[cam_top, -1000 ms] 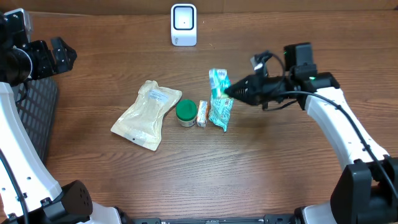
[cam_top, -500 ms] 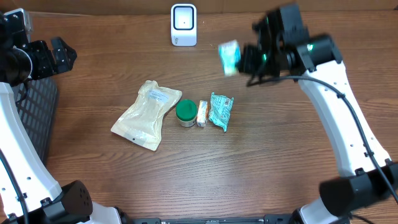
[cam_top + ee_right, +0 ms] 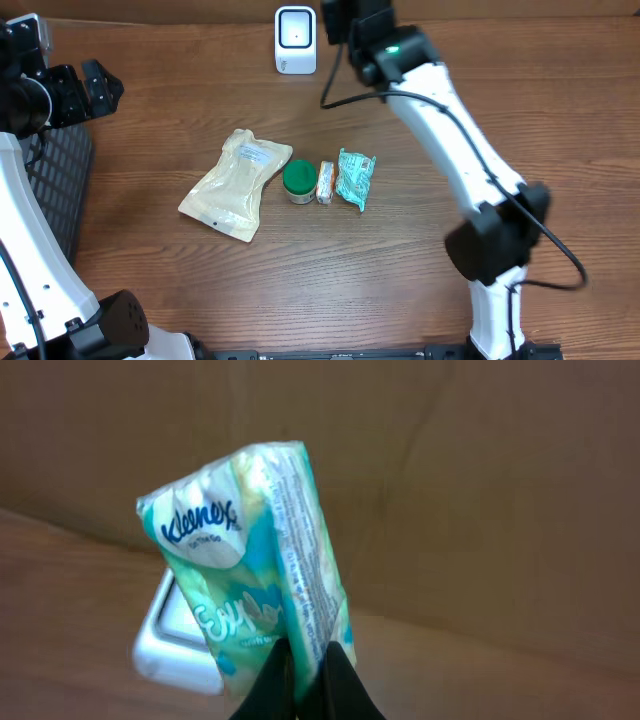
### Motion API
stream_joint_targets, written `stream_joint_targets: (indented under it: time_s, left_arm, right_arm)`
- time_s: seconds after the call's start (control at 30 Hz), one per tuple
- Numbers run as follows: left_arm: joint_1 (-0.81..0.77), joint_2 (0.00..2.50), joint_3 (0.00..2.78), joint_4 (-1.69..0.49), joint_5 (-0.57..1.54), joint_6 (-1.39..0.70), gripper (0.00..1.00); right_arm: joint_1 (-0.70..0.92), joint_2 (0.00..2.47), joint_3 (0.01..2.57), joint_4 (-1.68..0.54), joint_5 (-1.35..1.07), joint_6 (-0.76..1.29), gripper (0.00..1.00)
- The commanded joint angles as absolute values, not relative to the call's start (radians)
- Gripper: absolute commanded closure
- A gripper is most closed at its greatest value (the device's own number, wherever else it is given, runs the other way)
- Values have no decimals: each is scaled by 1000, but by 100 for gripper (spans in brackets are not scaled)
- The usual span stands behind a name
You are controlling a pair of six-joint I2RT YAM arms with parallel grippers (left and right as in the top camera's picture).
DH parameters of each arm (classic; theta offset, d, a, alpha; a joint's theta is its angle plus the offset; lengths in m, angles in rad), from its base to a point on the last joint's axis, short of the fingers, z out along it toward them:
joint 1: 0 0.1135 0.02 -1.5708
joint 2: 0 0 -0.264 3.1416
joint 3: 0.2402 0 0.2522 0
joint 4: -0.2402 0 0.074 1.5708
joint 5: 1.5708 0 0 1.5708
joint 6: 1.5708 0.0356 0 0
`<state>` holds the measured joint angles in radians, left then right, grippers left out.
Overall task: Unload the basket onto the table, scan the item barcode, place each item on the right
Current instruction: 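Lift the Kleenex pack and hold it in front of the scanner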
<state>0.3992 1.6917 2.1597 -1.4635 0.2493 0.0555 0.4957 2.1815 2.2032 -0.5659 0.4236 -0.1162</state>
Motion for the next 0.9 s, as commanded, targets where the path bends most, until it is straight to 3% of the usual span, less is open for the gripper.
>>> stream_joint_targets:
  time_s: [0.0,0.33,0.5,0.87]
  left_arm:
    - [392,1695,2162,-1463,244,67,0]
    - [392,1695,2162,-1463,244,67,0]
    - [392,1695,2162,-1463,244,67,0]
    - [392,1695,2162,-1462,244,67,0]
  right_arm:
    - [498,2247,2218,-493,519,-397,96]
    - [502,2448,2217,-194,530,-634,96]
    - [518,2524,2217,-150,532,-827,96]
    - [550,2550,2213,-134,500,-843,96]
